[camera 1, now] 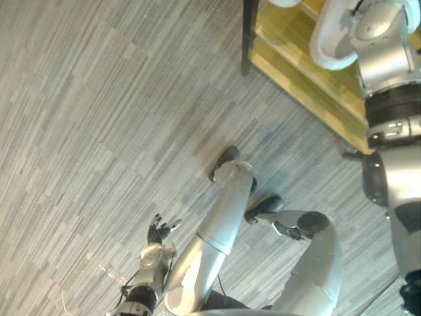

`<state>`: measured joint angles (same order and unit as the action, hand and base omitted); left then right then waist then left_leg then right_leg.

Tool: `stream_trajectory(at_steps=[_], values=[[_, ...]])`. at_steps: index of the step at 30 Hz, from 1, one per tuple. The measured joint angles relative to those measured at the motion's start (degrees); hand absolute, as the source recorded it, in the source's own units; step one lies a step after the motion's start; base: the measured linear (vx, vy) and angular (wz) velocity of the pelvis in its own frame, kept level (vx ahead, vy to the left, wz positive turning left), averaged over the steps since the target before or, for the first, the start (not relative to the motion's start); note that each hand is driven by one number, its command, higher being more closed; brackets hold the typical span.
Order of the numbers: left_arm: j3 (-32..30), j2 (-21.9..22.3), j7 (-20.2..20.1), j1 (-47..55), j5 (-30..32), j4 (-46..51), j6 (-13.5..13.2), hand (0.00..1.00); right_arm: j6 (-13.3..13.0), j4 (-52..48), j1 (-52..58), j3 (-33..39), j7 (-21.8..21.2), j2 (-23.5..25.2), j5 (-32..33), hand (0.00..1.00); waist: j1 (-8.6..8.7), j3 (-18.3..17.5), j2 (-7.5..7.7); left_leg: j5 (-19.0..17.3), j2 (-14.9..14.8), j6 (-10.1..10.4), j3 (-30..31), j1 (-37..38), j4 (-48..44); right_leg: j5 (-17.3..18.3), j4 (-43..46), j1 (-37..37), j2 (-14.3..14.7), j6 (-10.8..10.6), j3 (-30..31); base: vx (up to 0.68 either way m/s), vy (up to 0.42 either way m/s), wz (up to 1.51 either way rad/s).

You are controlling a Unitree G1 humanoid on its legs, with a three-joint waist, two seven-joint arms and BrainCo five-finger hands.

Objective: Organize the slippers on the shoe rack

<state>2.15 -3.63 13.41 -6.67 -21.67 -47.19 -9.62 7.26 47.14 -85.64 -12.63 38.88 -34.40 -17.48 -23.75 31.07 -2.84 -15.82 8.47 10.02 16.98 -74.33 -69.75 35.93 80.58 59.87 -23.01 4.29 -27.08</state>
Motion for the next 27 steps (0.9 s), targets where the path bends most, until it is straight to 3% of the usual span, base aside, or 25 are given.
stream_trajectory(at_steps=[9,19,27], values=[[-0.1,0.0,0.0,0.0,-1.0,0.6,-0.2,0.0,-0.2,0.0,-0.7,-1.7,-0.7,-1.6,2.5,0.0,0.09,0.0,0.02,0.3,-1.2,-0.2,-0.6,0.6,1.0,-1.2,-1.6,-0.1,0.9,0.5,0.2,-0.01,0.078,-0.07],[-0.1,-0.1,-0.1,0.1,-2.2,0.6,-1.2,0.0,-2.5,3.9,-1.0,-8.5,-4.2,-1.6,5.2,0.0,0.7,0.0,0.18,1.0,-2.6,-0.8,-1.6,2.9,3.7,-2.1,-4.0,-1.3,1.6,-1.1,0.6,-0.04,0.075,-0.05],[-0.1,-0.4,-0.1,0.2,-2.2,0.8,-1.1,0.0,-3.5,3.7,-0.9,-7.9,-4.2,-1.0,7.1,0.0,1.78,0.3,0.63,1.1,-2.7,-0.6,-1.6,3.1,3.7,-2.3,-4.2,-1.7,1.7,-1.1,0.6,-0.01,0.062,-0.01]])
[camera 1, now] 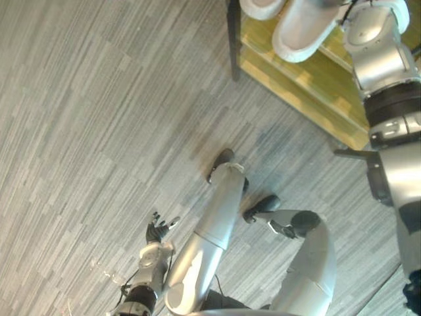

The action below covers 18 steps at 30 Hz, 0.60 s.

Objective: Organize the slippers on the shoe rack

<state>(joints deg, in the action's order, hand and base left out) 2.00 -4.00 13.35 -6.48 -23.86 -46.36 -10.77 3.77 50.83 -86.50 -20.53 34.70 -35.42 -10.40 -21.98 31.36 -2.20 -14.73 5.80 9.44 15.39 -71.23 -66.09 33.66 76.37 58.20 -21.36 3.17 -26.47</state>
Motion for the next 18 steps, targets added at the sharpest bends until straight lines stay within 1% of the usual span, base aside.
stream_trajectory(at_steps=[1,3,5,6,7,8,9,10,11,12,13,14,16,17,18], values=[[0.0,-0.2,0.0,0.1,0.0,0.3,0.0,0.0,-0.3,-0.9,0.7,0.4,0.1,0.5,1.5,0.0,0.27,0.2,0.32,0.0,-0.1,0.0,-0.1,0.4,0.0,0.0,0.0,-0.3,0.1,0.0,0.1,-0.03,0.061,-0.04],[0.0,-0.3,0.0,0.2,0.0,0.4,0.0,0.0,-0.4,-2.8,1.9,2.2,0.1,1.2,1.7,0.0,0.46,0.2,0.41,0.0,-0.2,0.0,-0.2,0.6,0.1,0.0,-0.1,-0.4,0.1,0.0,0.2,-0.03,0.056,-0.03],[0.0,-0.4,0.0,0.4,-1.1,0.8,0.1,0.0,-0.8,-9.0,6.3,7.5,0.3,3.0,2.5,0.0,0.79,0.3,0.55,0.0,-0.3,0.0,-0.4,1.2,0.2,0.0,-0.1,-0.9,0.1,0.0,0.4,-0.03,0.069,-0.02],[0.0,-0.4,0.0,0.4,-1.1,0.8,0.1,0.0,-0.8,-9.7,6.9,8.1,0.4,3.3,2.7,0.0,0.85,0.3,0.56,0.0,-0.3,0.0,-0.4,1.3,0.2,0.0,-0.1,-1.0,0.1,0.0,0.4,-0.03,0.06,0.0],[0.0,-0.5,0.0,0.5,-1.1,0.9,0.1,0.0,-1.0,-13.8,9.8,11.0,1.3,5.0,4.2,0.0,1.17,0.3,0.63,0.0,-0.3,0.0,-0.5,1.8,0.3,0.0,-0.3,-1.5,0.1,-0.1,0.4,-0.04,0.07,0.0],[0.0,-0.7,0.0,0.9,-1.2,1.4,0.2,0.0,-1.2,-18.0,12.6,13.6,2.5,7.5,4.4,0.0,1.76,0.4,1.1,0.0,-0.3,-0.1,-0.8,2.4,0.7,-0.1,-0.4,-1.7,0.1,-0.2,0.8,-0.03,0.058,-0.01],[0.0,-0.8,0.0,1.0,-1.1,1.5,0.2,0.0,-1.2,-18.5,12.9,13.9,2.5,7.9,4.5,0.0,1.88,0.4,1.2,0.0,-0.3,-0.1,-0.8,2.5,0.8,-0.1,-0.5,-1.7,0.2,-0.2,0.8,-0.04,0.066,-0.03],[-0.2,-1.1,0.0,1.9,-1.1,2.5,0.3,0.0,-1.4,-22.3,15.2,16.4,3.3,10.9,6.0,0.0,2.78,0.5,1.8,0.1,-0.4,-0.1,-1.1,3.1,1.1,-0.3,-0.7,-2.0,0.2,-0.7,1.1,-0.03,0.053,-0.03],[-0.3,-1.4,0.0,2.2,-1.1,3.0,0.4,0.0,-1.7,-25.9,17.8,18.9,4.2,13.6,6.3,0.0,3.32,0.5,2.13,0.0,-0.4,-0.3,-1.4,3.6,1.2,-0.3,-0.7,-2.4,0.2,-0.7,1.4,-0.03,0.053,-0.03],[-0.3,-1.4,0.0,2.3,-1.1,3.1,0.4,0.0,-1.7,-26.6,18.3,19.4,4.5,14.0,6.4,0.0,3.39,0.5,2.16,-0.1,-0.4,-0.4,-1.5,3.7,1.2,-0.3,-0.7,-2.5,0.2,-0.7,1.6,-0.03,0.057,-0.06],[-0.4,-1.4,0.0,2.4,-1.1,3.1,0.4,0.0,-2.2,-29.2,20.4,21.8,5.3,16.1,6.8,0.0,3.63,0.5,2.23,-0.2,-0.5,-0.5,-1.9,4.2,1.2,-0.4,-0.8,-2.7,0.2,-0.8,2.0,-0.02,0.035,-0.07],[-0.4,-1.4,0.0,2.5,-1.1,3.1,0.4,0.0,-2.4,-30.1,21.1,22.6,5.7,16.9,7.1,0.0,3.72,0.5,2.24,-0.2,-0.6,-0.6,-2.0,4.3,1.2,-0.4,-0.8,-2.7,0.3,-0.9,2.1,-0.04,0.077,-0.12],[-0.6,-1.5,0.0,2.8,-1.0,3.2,0.5,0.0,-4.0,-32.2,24.9,26.0,7.0,20.6,9.3,0.0,4.45,0.5,2.3,-0.3,-1.0,-0.9,-2.4,5.6,1.7,-0.6,-1.6,-4.0,0.4,-1.3,2.2,-0.04,0.073,-0.08],[-0.6,-1.5,0.0,2.8,-1.0,3.2,0.6,0.0,-4.2,-32.2,25.7,26.5,7.0,21.1,9.6,0.0,4.53,0.5,2.36,-0.3,-1.0,-1.0,-2.5,5.9,1.9,-0.6,-1.8,-4.3,0.4,-1.4,2.2,-0.04,0.059,-0.06],[-1.0,-1.6,0.0,3.1,-1.0,3.5,0.9,0.0,-4.6,-32.2,27.2,27.4,6.9,22.5,11.3,0.0,4.54,0.4,2.86,-0.3,-1.2,-1.1,-3.0,6.6,2.4,-0.8,-2.1,-4.5,0.4,-1.6,2.8,-0.04,0.048,-0.08]])
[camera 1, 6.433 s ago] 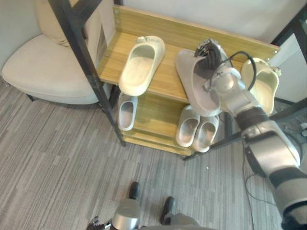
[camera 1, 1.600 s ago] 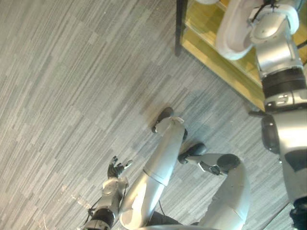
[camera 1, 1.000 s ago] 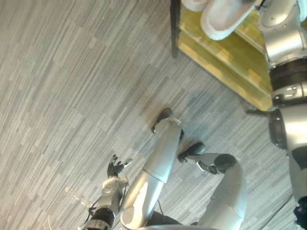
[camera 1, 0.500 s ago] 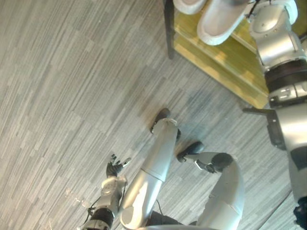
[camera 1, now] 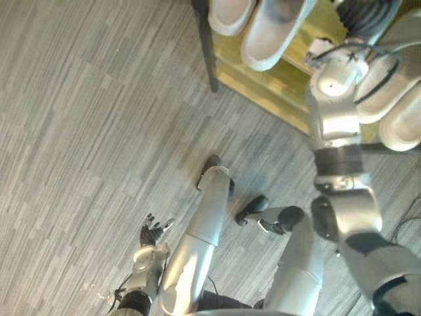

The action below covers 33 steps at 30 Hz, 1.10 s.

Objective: Organize the slippers on the shoe rack

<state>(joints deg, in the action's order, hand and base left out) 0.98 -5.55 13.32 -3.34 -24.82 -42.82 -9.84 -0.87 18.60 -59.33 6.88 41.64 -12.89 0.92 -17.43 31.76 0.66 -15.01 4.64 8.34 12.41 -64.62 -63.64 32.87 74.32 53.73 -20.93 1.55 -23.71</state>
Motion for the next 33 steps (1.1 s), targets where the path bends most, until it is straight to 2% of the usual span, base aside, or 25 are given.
stream_trajectory(at_steps=[4,11,15,20,26,29,33], values=[[-0.6,-0.1,-0.1,0.5,0.0,0.5,0.4,0.0,-3.2,0.0,3.7,0.3,-2.3,3.3,7.4,0.0,0.41,0.1,0.51,0.1,-0.9,-0.3,-1.0,1.0,1.0,-0.5,-1.0,-0.2,0.6,-0.9,0.8,-0.03,0.042,-0.13],[-1.7,0.2,-0.2,0.7,1.2,0.0,0.6,0.0,-7.1,3.1,4.9,-0.3,-9.3,5.6,18.5,0.0,1.38,0.1,0.55,-0.1,-1.7,-0.5,-1.5,1.8,0.9,-0.9,-1.6,-0.8,1.3,-0.3,1.2,-0.02,0.033,-0.07],[-1.8,0.2,-0.3,0.7,1.2,-0.1,0.6,0.0,-7.7,6.2,4.9,-1.2,-12.1,5.6,22.5,0.0,1.36,0.1,0.55,-0.2,-1.9,-0.4,-1.4,1.7,0.8,-0.9,-1.6,-0.7,1.6,-0.3,1.2,-0.02,0.015,-0.02],[-1.8,0.2,-0.3,0.6,1.2,-1.0,0.5,0.0,-8.6,9.0,4.0,-6.0,-15.9,5.9,26.7,0.0,1.35,0.1,0.54,-0.2,-1.9,-0.4,-1.3,1.6,0.7,-0.9,-1.5,-0.7,1.6,-0.3,1.0,-0.02,0.013,0.0],[-1.9,0.2,-1.2,0.5,1.2,-1.8,0.5,0.0,-10.1,12.8,0.5,-9.1,-18.5,7.5,31.9,0.0,0.99,0.1,0.51,-0.4,-1.8,-0.7,-0.9,1.0,0.4,-0.9,-1.5,-0.6,1.6,-0.2,0.5,-0.02,0.015,0.01],[-1.9,0.2,-1.2,-0.1,1.3,-2.8,0.5,0.0,-11.7,14.2,-0.6,-9.3,-18.1,9.2,34.0,0.0,0.54,0.1,0.48,-0.4,-1.8,-0.8,-0.8,0.9,0.4,-0.9,-1.4,-0.5,1.5,-0.2,0.5,0.0,0.0,0.0],[-2.2,0.4,-1.1,-0.4,2.1,-3.4,0.5,0.0,-12.7,15.1,-1.1,-9.3,-18.0,9.2,35.9,0.0,0.29,0.1,0.39,-0.5,-1.7,-0.8,-0.7,0.8,0.3,-0.8,-1.2,-0.5,1.4,-0.2,0.3,0.0,0.0,0.0]])
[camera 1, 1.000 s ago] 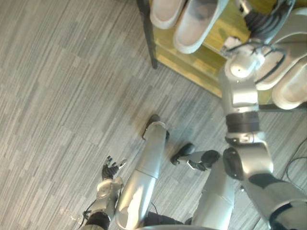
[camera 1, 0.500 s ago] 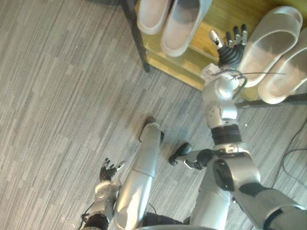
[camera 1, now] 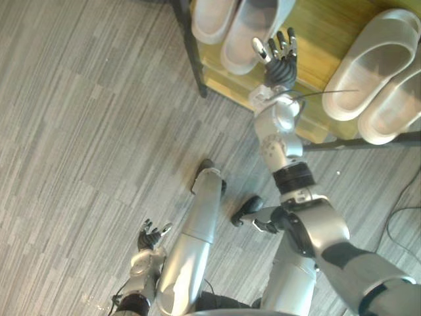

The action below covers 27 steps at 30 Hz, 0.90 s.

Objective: Organize the slippers on the shoe rack

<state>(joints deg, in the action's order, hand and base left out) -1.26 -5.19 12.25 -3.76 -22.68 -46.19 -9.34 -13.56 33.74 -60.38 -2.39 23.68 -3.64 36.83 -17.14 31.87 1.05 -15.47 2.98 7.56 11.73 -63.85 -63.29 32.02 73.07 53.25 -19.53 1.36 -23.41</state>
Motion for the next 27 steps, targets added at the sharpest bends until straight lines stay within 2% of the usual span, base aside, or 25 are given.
stream_trajectory(at_steps=[6,9,14,15,22,27], values=[[-0.1,0.3,0.1,-0.2,0.0,-0.2,-0.4,0.0,-0.7,2.0,-2.2,0.5,1.5,-0.4,2.0,0.0,-0.72,0.0,-0.59,0.1,0.4,0.3,0.7,-0.2,0.1,0.2,0.3,0.0,-0.2,0.4,-0.7,-0.03,0.01,0.04],[-0.2,0.7,0.1,-0.5,0.1,-0.6,-0.5,0.0,-0.6,3.5,-3.3,0.7,1.6,-2.0,2.0,0.0,-1.64,0.0,-1.2,0.2,0.5,0.5,1.1,-0.3,0.1,0.5,0.6,0.0,-0.3,0.9,-1.0,-0.04,0.008,0.05],[-1.7,1.5,0.1,-0.6,0.1,-0.7,-0.6,0.0,0.1,5.7,-6.7,1.6,1.5,-4.5,3.8,0.0,-2.47,0.0,-1.83,0.3,0.5,0.6,1.5,-0.9,0.3,0.7,0.8,0.6,-0.3,1.3,-1.6,-0.02,0.006,0.03],[-1.7,1.7,0.1,-0.8,0.1,-1.2,-0.9,0.0,0.3,6.0,-7.4,1.6,1.5,-5.4,3.8,0.0,-2.5,0.2,-2.39,0.4,0.5,0.7,1.7,-1.2,0.2,0.7,0.8,0.7,-0.3,1.3,-1.7,0.0,0.0,0.0],[-1.7,2.3,0.0,-1.2,0.1,-1.9,-1.5,0.0,1.9,9.7,-9.3,1.3,1.3,-8.6,3.6,0.0,-2.78,0.1,-3.65,0.4,0.3,0.7,1.6,-1.1,0.0,0.7,0.8,0.7,-0.2,1.4,-1.6,-0.03,0.036,-0.01],[-1.7,2.4,0.0,-1.3,0.1,-1.9,-1.5,0.0,3.3,10.2,-9.6,-0.5,0.9,-10.2,3.6,0.0,-2.99,0.1,-3.7,0.4,-0.1,0.7,1.3,-0.7,0.1,0.6,0.8,0.7,0.1,1.5,-1.3,-0.03,0.032,-0.04]])
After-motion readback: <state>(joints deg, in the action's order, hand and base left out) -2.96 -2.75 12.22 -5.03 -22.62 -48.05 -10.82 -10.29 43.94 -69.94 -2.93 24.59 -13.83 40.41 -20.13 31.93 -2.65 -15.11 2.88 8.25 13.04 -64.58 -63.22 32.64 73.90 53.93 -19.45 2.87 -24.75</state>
